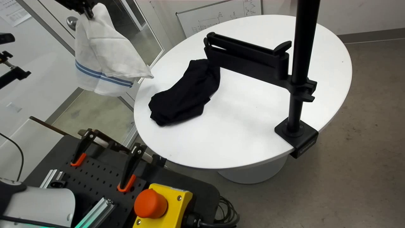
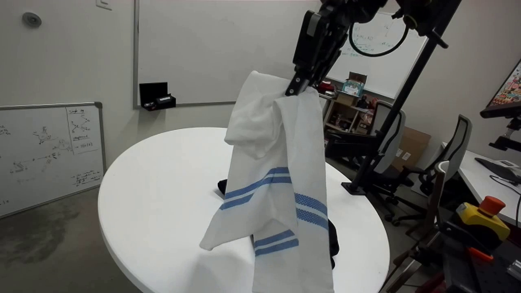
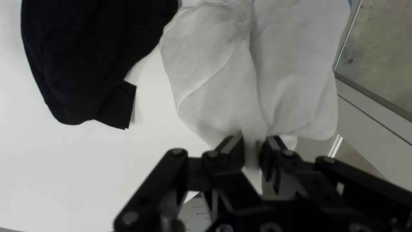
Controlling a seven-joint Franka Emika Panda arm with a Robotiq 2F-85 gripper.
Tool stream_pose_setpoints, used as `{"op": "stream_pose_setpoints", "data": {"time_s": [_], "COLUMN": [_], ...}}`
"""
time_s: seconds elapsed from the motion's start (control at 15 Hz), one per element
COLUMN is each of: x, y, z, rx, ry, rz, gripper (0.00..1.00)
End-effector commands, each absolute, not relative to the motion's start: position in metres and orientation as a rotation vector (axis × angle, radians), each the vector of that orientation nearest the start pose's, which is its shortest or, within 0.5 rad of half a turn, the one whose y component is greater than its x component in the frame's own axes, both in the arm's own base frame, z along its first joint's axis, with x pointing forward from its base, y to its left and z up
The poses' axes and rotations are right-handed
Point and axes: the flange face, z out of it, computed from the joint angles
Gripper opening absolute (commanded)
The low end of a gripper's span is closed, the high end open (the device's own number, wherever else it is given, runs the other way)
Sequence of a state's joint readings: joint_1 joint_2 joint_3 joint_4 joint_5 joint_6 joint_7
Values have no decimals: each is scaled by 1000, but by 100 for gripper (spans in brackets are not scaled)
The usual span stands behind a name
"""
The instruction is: Hang and unhang the white cloth from the stand then hang up the black cloth
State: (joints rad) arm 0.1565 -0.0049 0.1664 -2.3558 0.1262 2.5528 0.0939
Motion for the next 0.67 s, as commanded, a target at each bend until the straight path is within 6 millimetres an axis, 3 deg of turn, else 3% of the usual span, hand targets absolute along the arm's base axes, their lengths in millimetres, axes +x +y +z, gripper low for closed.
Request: {"op": "stream_pose_setpoints", "data": {"time_s": [0.0,0.6], "x": [510,537], "y": [156,116], "z": [337,264], "rx": [-3011,-3122], "ry": [-182,-99], "rz": [-332,-350], "gripper": [3,3]}}
